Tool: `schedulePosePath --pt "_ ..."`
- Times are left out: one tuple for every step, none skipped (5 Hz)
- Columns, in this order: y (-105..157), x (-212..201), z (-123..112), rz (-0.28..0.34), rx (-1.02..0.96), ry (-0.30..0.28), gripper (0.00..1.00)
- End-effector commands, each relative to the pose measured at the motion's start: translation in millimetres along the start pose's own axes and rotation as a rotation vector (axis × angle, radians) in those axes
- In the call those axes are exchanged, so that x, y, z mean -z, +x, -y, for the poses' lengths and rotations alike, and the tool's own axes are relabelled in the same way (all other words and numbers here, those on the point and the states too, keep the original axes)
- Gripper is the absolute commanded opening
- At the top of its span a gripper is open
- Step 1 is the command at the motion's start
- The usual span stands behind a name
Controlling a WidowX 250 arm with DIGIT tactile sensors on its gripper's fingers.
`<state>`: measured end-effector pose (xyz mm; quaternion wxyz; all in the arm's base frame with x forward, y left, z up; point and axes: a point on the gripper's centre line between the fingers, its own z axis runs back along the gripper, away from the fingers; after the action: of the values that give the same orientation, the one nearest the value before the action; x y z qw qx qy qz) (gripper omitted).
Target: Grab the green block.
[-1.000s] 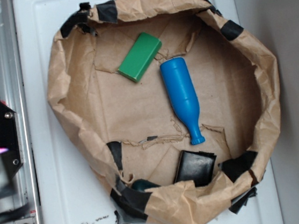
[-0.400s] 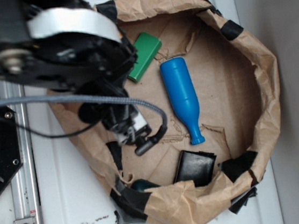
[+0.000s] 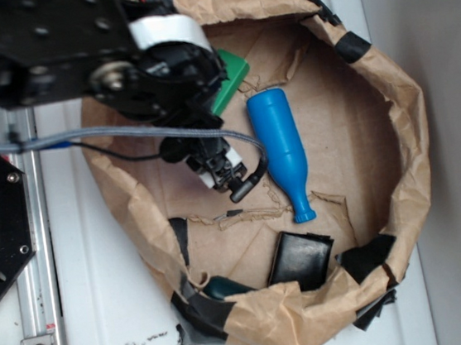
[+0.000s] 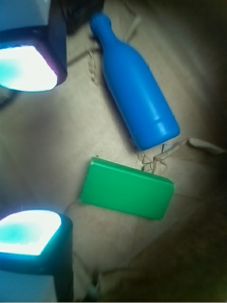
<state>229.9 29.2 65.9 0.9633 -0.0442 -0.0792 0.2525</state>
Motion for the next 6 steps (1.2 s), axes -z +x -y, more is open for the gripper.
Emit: schedulePosePath --pt "27 2 -21 0.028 -0.067 0.025 1.00" --pt "33 9 -22 0.039 -0.019 0.054 1.00" --pt "41 26 -29 0.043 0.073 0.032 1.00" --pt "43 30 -41 0.037 -0.009 0.048 1.00" --pt "52 37 -37 0.014 -0.093 0.028 1.00" --pt "49 58 -28 -0.015 -0.041 0.039 1.00"
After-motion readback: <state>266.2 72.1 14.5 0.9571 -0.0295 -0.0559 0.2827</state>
